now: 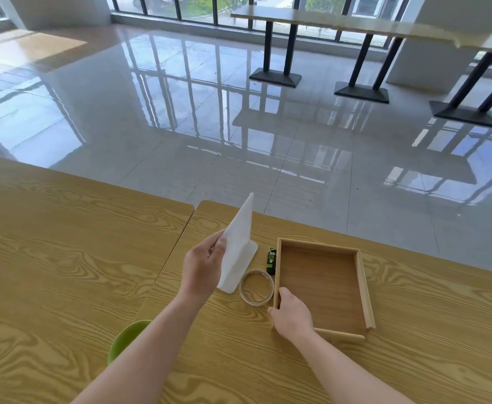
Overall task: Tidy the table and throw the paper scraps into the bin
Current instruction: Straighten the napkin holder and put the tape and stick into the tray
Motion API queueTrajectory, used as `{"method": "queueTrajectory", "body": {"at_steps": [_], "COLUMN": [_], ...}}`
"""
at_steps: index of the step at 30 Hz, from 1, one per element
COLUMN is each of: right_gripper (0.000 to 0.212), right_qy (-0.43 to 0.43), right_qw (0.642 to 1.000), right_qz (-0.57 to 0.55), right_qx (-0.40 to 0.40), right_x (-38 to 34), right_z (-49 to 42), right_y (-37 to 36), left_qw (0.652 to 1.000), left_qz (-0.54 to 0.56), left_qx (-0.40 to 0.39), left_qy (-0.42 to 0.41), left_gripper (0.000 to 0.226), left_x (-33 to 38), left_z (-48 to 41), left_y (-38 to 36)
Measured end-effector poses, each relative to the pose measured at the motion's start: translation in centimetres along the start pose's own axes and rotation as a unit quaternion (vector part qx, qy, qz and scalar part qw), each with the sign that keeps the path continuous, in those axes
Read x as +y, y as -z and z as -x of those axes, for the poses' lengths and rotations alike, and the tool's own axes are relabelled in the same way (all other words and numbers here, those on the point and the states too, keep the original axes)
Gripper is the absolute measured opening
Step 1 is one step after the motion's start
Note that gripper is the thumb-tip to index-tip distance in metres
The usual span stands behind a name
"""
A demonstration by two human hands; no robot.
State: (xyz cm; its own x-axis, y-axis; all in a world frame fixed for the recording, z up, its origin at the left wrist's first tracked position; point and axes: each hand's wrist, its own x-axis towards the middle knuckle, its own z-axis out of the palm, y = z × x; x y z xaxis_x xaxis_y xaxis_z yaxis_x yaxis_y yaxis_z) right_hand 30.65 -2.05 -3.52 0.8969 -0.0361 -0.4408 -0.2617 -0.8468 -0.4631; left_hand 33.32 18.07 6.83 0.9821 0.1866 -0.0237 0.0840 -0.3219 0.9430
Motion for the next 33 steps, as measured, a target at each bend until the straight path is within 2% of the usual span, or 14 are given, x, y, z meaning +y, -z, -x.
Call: {"method": "queueTrajectory", "body": {"at_steps": [6, 13, 20, 22, 24, 27, 29, 33], "right_gripper": [0.042, 0.047, 0.049, 0.052, 0.057, 0.066, 0.064, 0.042], "right_qy": [0.017, 0.053, 0.151, 0.17, 0.176, 0.161, 0.145, 0.134], "right_qw": [0.999, 0.998, 0.981, 0.971, 0.961, 0.965, 0.973, 0.975], "right_qz": [-0.002, -0.018, -0.084, -0.135, -0.186, -0.193, -0.168, -0.165], "right_qx": [-0.031, 0.005, 0.085, 0.101, 0.102, 0.075, 0.061, 0.071], "right_x": [0.3, -1.1, -8.9, -11.5, -13.8, -16.2, -17.0, -17.8], "right_z": [-0.5, -1.1, -3.5, -4.1, -4.7, -5.4, -5.9, -6.5], "right_y": [1.1, 4.1, 11.2, 12.8, 13.9, 14.4, 14.1, 12.8], "left_qw": [1.0, 0.994, 0.989, 0.989, 0.989, 0.989, 0.988, 0.988], "left_qz": [0.008, -0.03, -0.045, -0.038, -0.033, -0.035, -0.035, -0.025], "left_qx": [0.022, 0.082, 0.09, 0.09, 0.094, 0.102, 0.108, 0.117], "left_qy": [0.003, -0.06, -0.109, -0.109, -0.106, -0.104, -0.105, -0.095], "left_gripper": [0.028, 0.028, 0.023, 0.024, 0.025, 0.026, 0.026, 0.026], "left_x": [-0.2, -0.5, -0.3, -0.3, -0.2, -0.2, -0.3, -0.7], "left_z": [0.1, 1.1, 1.7, 1.8, 1.9, 2.1, 2.2, 2.1], "left_y": [0.0, 0.5, 1.0, 0.9, 0.8, 0.7, 0.6, 0.4]}}
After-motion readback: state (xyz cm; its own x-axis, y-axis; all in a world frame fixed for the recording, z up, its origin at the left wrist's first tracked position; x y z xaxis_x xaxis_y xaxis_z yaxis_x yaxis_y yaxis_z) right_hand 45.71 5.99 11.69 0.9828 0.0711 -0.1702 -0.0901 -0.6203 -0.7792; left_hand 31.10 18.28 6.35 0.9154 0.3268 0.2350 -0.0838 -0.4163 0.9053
